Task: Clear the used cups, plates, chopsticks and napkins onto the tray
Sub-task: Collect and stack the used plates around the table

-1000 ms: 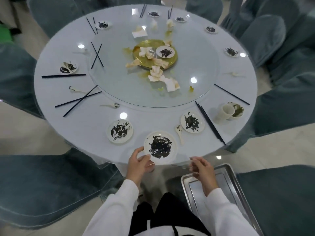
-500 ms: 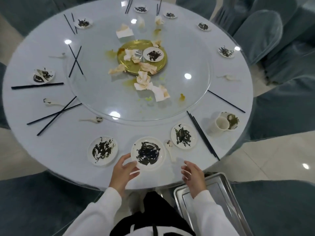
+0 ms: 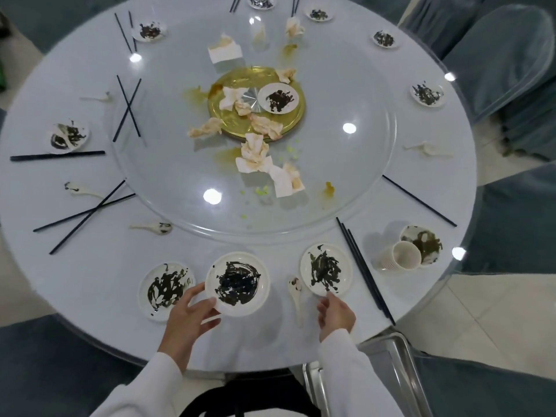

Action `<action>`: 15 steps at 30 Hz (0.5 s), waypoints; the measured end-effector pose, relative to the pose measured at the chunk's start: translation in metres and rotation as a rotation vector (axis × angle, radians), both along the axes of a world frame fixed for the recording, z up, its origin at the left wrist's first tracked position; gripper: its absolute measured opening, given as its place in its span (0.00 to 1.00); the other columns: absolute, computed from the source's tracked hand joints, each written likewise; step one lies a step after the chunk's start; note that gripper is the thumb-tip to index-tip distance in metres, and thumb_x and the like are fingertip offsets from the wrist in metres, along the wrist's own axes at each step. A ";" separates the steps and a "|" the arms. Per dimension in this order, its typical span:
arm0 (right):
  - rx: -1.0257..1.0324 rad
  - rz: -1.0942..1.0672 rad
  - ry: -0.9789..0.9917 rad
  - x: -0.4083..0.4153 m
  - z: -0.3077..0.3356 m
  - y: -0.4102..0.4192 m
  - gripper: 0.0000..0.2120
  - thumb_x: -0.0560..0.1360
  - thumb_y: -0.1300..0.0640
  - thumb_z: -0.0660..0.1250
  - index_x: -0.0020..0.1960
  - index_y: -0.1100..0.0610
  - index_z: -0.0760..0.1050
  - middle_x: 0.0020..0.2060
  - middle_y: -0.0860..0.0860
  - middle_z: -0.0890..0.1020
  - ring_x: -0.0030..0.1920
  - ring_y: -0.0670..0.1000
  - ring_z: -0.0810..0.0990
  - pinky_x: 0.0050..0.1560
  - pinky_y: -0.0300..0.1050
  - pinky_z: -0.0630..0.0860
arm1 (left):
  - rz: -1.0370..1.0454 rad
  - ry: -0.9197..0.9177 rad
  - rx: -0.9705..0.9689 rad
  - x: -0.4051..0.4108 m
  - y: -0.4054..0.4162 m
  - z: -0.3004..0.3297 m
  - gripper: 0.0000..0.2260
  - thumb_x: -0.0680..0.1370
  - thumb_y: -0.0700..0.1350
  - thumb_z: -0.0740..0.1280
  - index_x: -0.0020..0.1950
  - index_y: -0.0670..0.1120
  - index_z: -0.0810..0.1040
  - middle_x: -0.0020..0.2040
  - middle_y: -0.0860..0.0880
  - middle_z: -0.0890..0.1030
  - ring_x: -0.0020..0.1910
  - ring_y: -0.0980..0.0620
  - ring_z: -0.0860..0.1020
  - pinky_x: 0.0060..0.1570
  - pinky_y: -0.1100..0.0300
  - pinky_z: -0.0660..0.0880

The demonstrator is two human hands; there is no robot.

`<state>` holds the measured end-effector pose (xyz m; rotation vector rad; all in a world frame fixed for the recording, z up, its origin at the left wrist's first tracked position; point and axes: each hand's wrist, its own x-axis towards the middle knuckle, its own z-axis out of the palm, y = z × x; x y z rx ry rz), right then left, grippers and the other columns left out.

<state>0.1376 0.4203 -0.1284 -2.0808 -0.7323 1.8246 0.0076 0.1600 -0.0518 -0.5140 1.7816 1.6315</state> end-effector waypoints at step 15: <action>0.154 -0.056 0.079 0.006 0.049 -0.033 0.05 0.78 0.65 0.74 0.50 0.60 0.79 0.41 0.57 0.86 0.36 0.51 0.85 0.26 0.37 0.74 | -0.098 0.016 0.157 -0.008 -0.023 0.015 0.20 0.81 0.38 0.72 0.69 0.56 0.78 0.53 0.42 0.88 0.52 0.39 0.87 0.46 0.53 0.85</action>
